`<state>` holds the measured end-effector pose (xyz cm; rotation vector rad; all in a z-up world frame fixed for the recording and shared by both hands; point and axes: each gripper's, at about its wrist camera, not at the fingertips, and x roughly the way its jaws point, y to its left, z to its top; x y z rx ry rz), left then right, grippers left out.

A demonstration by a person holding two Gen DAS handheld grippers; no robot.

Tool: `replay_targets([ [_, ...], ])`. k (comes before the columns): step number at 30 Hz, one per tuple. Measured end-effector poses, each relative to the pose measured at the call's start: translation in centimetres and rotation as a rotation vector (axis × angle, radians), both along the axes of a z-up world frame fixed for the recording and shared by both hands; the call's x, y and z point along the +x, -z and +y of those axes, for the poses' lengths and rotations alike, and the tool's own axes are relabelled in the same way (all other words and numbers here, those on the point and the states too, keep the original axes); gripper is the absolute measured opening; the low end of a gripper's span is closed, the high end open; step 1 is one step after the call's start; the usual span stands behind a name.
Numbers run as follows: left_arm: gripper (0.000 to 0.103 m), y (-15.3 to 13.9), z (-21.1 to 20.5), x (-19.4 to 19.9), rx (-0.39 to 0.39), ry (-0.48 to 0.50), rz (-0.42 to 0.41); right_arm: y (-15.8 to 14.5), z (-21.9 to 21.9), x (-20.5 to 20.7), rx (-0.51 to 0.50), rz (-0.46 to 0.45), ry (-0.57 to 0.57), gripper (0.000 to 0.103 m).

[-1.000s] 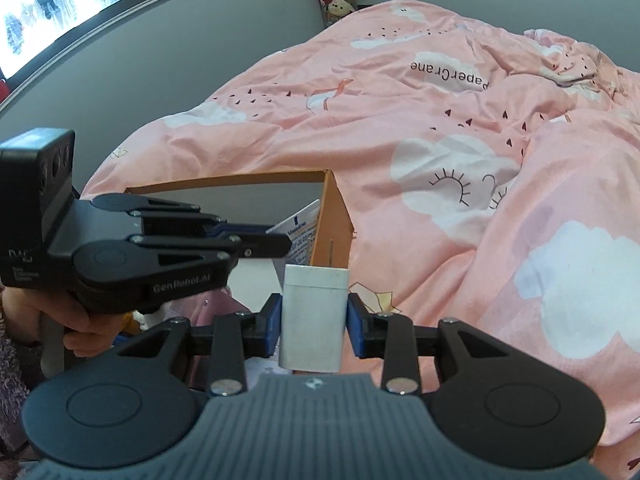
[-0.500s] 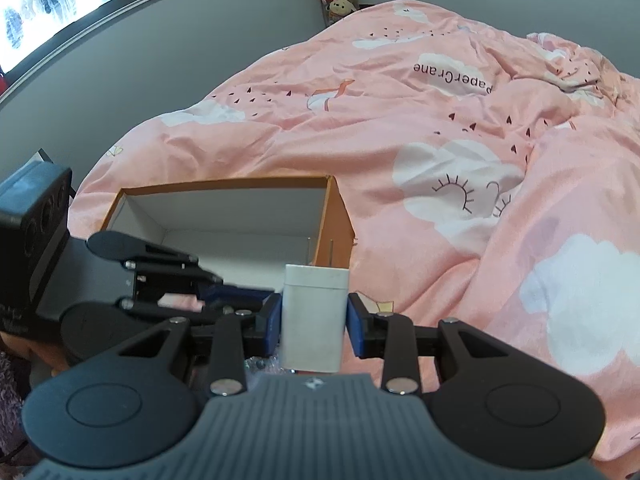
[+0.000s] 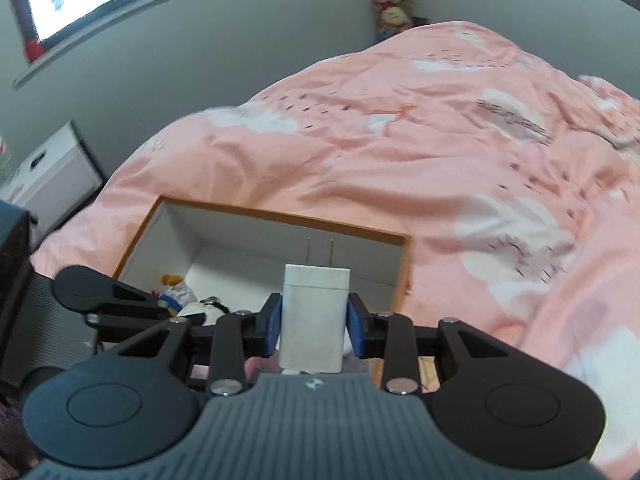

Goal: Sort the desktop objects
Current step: 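Lower the Vaseline tube into the orange box and open the left gripper, then lower the white charger plug into the box and open the right gripper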

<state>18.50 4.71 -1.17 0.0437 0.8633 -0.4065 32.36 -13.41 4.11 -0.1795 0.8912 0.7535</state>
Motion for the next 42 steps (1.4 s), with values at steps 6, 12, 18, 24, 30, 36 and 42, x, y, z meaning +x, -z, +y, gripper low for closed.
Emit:
replay_targets([
  [6, 0.022, 0.0, 2.8, -0.8, 0.043, -0.132, 0.019, 2.2, 4.8, 1.5, -0.157, 0.040, -0.141, 0.036],
  [12, 0.024, 0.1, 4.4, -1.6, 0.011, -0.181, -0.015, 5.5, 8.4, 3.0, -0.415, 0.047, -0.363, 0.036],
  [18, 0.025, 0.4, 5.2, -1.9, -0.022, -0.185, -0.034, 8.7, 11.7, 3.1, -0.668, 0.044, -0.643, 0.036],
  [24, 0.025, 0.8, 6.4, -2.3, -0.067, -0.199, -0.024, 11.4, 13.6, 3.3, -0.804, 0.097, -0.829, 0.036],
  [30, 0.025, 1.2, 6.5, -2.3, -0.082, -0.184, -0.019, 13.7, 13.7, 2.9, -0.933, 0.085, -0.914, 0.034],
  [36, 0.025, 1.6, 6.7, -2.2, -0.090, -0.194, -0.009, 14.4, 13.1, 3.2, -1.038, 0.083, -0.919, 0.034],
  [42, 0.026, 1.7, 6.5, -2.2, -0.092, -0.191, -0.004, 12.5, 13.6, 2.8, -0.921, 0.069, -0.896, 0.038],
])
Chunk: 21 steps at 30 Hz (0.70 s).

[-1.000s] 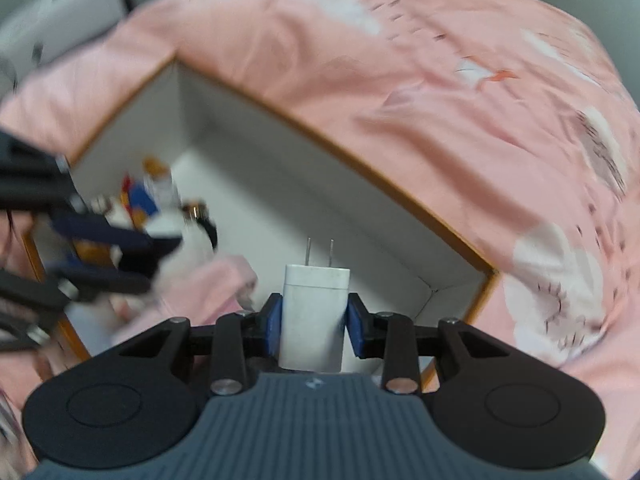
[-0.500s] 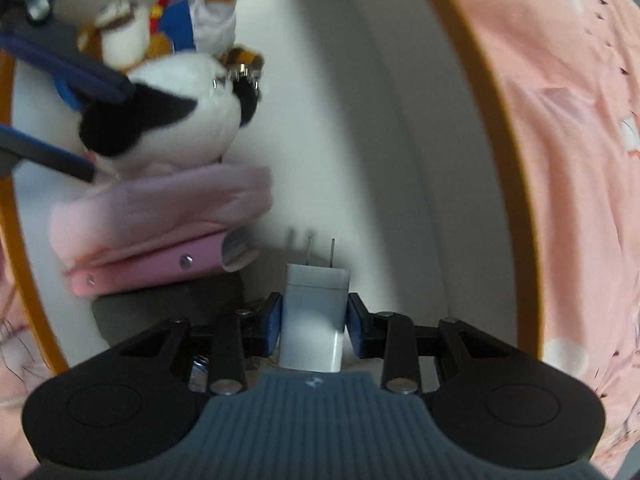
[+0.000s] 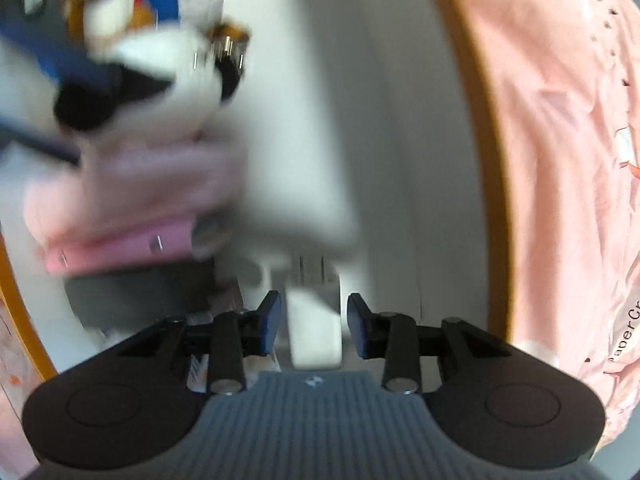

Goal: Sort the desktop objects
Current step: 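Lower the white charger plug into the box and open the right gripper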

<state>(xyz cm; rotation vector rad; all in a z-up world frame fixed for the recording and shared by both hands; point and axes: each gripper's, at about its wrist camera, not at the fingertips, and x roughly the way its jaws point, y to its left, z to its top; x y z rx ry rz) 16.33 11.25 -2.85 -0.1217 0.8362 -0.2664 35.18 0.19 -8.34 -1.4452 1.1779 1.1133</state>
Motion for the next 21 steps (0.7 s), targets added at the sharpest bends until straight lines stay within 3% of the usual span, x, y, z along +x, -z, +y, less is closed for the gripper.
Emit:
replay_targets([
  [4, 0.026, -0.1, 0.0, 0.0, -0.005, -0.003, 0.002, -0.3, 0.6, 0.2, 0.046, 0.004, 0.047, 0.032],
  [11, 0.026, 0.1, 0.6, 0.1, -0.021, -0.027, 0.015, 1.3, -0.4, 0.7, -0.003, 0.019, 0.121, 0.017],
  [14, 0.026, 0.1, 0.6, 0.1, -0.025, -0.031, 0.018, 1.3, -1.2, 0.6, 0.000, 0.060, 0.148, 0.017],
  [21, 0.026, 0.0, 0.6, 0.1, -0.024, -0.041, 0.021, 1.0, -1.8, -0.3, 0.026, 0.059, 0.161, 0.018],
])
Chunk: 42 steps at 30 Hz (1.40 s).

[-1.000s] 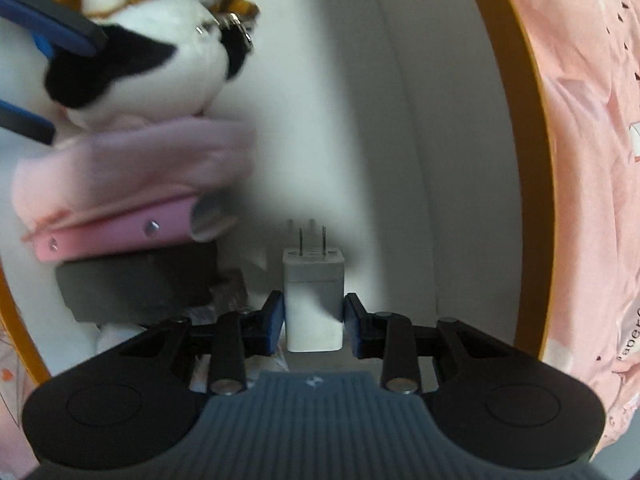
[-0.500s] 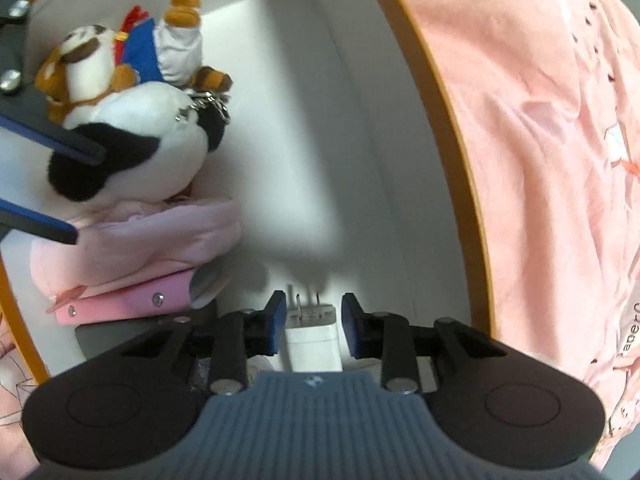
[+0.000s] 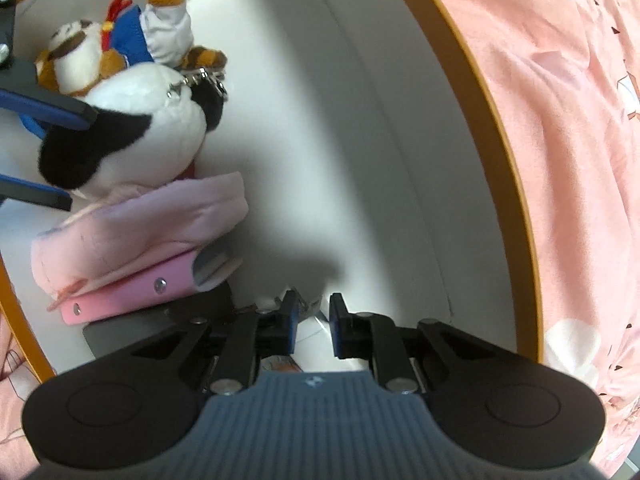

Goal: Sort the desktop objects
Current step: 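Lower the white charger plug into the box and open the right gripper, then withdraw both grippers from the box toward the pink stand and tape measure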

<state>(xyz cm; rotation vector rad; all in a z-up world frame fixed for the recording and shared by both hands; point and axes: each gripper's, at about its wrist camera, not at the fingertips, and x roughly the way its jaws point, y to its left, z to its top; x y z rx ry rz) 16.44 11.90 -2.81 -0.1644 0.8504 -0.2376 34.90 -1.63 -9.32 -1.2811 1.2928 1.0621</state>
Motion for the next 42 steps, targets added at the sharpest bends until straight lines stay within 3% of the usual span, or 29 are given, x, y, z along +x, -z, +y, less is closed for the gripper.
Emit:
replay_targets([
  [4, 0.026, -0.4, -0.2, -0.2, -0.003, -0.002, 0.001, -1.4, -0.5, 0.3, 0.056, -0.004, 0.073, 0.018],
  [8, 0.026, -0.9, -0.5, -0.5, 0.000, -0.005, -0.004, -1.0, -1.4, 1.1, 0.024, -0.121, 0.151, 0.015],
  [14, 0.026, -1.0, -0.9, -0.8, 0.014, -0.004, 0.006, 0.9, -2.6, 0.1, -0.057, -0.219, 0.106, 0.012],
  [24, 0.026, -1.1, -1.2, -1.1, 0.023, -0.012, 0.016, 1.9, -3.5, -1.2, -0.092, -0.198, 0.121, 0.007],
  [32, 0.026, -1.8, -2.1, -2.1, 0.036, 0.003, 0.013, -2.4, -5.2, -3.4, 0.054, -0.249, 0.165, 0.008],
  [38, 0.026, -3.1, -3.7, -3.9, 0.077, 0.038, -0.011, -7.6, -8.4, -7.3, 0.274, -0.287, 0.223, 0.008],
  [39, 0.026, -3.3, -4.0, -4.2, 0.085, 0.040, -0.013, -8.8, -6.7, -4.5, 0.309, -0.288, 0.236, 0.008],
  [42, 0.026, -3.9, -4.6, -5.1, 0.096, 0.045, -0.033, -11.4, -9.4, -5.8, 0.424, -0.300, 0.281, 0.008],
])
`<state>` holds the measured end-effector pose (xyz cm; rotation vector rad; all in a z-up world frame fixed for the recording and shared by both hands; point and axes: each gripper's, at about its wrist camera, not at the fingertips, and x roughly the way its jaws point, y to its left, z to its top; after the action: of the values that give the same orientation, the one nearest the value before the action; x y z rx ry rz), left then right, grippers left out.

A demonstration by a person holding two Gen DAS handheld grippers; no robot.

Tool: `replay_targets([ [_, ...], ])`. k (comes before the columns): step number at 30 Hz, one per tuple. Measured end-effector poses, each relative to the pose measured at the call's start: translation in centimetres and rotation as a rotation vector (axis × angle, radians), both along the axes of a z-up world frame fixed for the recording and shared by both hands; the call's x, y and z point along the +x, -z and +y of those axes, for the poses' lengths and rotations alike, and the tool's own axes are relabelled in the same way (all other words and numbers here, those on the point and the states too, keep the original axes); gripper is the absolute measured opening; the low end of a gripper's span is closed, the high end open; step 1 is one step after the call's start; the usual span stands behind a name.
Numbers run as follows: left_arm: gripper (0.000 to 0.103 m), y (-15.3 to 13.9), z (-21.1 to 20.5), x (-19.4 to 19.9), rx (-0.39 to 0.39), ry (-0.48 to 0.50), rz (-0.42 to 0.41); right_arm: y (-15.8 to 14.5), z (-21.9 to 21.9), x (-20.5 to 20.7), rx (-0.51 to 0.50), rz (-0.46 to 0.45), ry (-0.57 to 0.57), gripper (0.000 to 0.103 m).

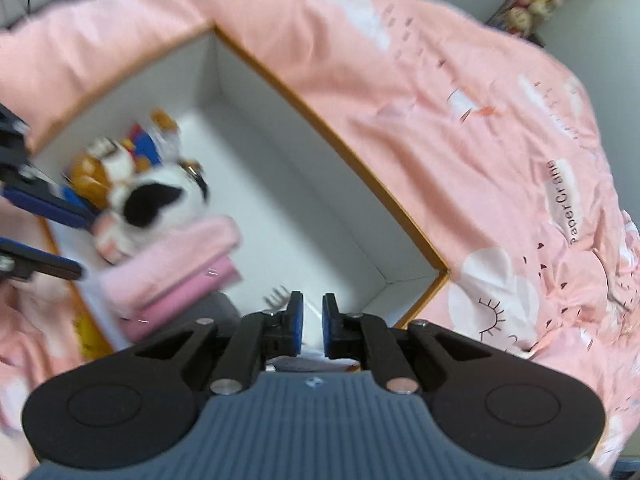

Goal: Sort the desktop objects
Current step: 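Withdraw both grippers from the box toward the pink stand and tape measure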

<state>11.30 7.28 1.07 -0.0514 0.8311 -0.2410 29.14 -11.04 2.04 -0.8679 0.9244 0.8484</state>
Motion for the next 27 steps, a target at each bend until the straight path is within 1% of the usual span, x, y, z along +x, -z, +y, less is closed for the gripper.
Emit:
replay_targets([
  [1, 0.026, -0.2, -0.2, -0.3, 0.002, 0.000, -0.011, -1.3, -0.4, -1.1, 0.042, 0.000, 0.013, 0.009],
  [2, 0.026, -0.4, -0.5, -0.6, 0.006, -0.001, -0.014, -1.8, -0.4, -0.6, 0.087, 0.004, 0.029, 0.009],
  [3, 0.026, -0.5, -0.7, -0.8, 0.009, 0.002, -0.007, -3.8, -0.6, -0.6, 0.136, 0.011, 0.049, 0.009],
  [5, 0.026, -0.6, -1.2, -1.0, 0.017, 0.021, 0.018, -3.1, -2.0, -2.0, 0.228, 0.024, 0.085, 0.009],
  [6, 0.026, -0.5, -1.5, -1.1, 0.028, 0.040, 0.033, -2.7, -2.5, -2.6, 0.268, 0.036, 0.093, 0.009],
  [7, 0.026, -0.4, -1.9, -1.3, 0.046, 0.062, 0.050, -2.8, -3.4, -3.6, 0.306, 0.048, 0.099, 0.009],
  [8, 0.026, -0.3, -2.2, -1.5, 0.064, 0.079, 0.066, -2.3, -3.6, -4.6, 0.330, 0.052, 0.104, 0.010],
  [9, 0.026, 0.0, -2.6, -1.6, 0.084, 0.098, 0.084, -2.1, -4.2, -5.7, 0.358, 0.057, 0.105, 0.013],
  [10, 0.026, 0.3, -2.9, -1.9, 0.098, 0.117, 0.097, -2.0, -4.8, -6.4, 0.376, 0.061, 0.102, 0.018],
  [11, 0.026, 0.6, -3.3, -2.1, 0.111, 0.140, 0.114, -1.5, -5.2, -7.4, 0.387, 0.065, 0.095, 0.021],
  [13, 0.026, 1.4, -4.1, -2.5, 0.134, 0.180, 0.150, -0.7, -5.7, -9.2, 0.380, 0.080, 0.074, 0.021],
  [15, 0.026, 2.3, -5.1, -2.9, 0.154, 0.227, 0.191, 0.8, -5.8, -10.4, 0.363, 0.101, 0.067, 0.021],
  [18, 0.026, 3.7, -6.3, -3.8, 0.174, 0.292, 0.252, 3.7, -5.3, -11.3, 0.292, 0.137, 0.050, 0.024],
  [20, 0.026, 4.8, -7.0, -4.5, 0.194, 0.324, 0.296, 5.7, -5.0, -11.7, 0.223, 0.161, 0.004, 0.026],
  [22, 0.026, 5.8, -7.7, -5.2, 0.215, 0.354, 0.328, 7.1, -4.8, -11.8, 0.183, 0.201, -0.038, 0.027],
  [24, 0.026, 6.4, -8.3, -5.8, 0.221, 0.393, 0.359, 8.3, -4.6, -11.7, 0.173, 0.243, -0.059, 0.035],
  [25, 0.025, 6.7, -8.5, -6.0, 0.220, 0.411, 0.377, 9.0, -4.5, -11.6, 0.159, 0.280, -0.071, 0.040],
  [27, 0.021, 7.4, -8.8, -6.1, 0.192, 0.428, 0.434, 9.8, -4.0, -11.5, 0.138, 0.343, -0.094, 0.042],
])
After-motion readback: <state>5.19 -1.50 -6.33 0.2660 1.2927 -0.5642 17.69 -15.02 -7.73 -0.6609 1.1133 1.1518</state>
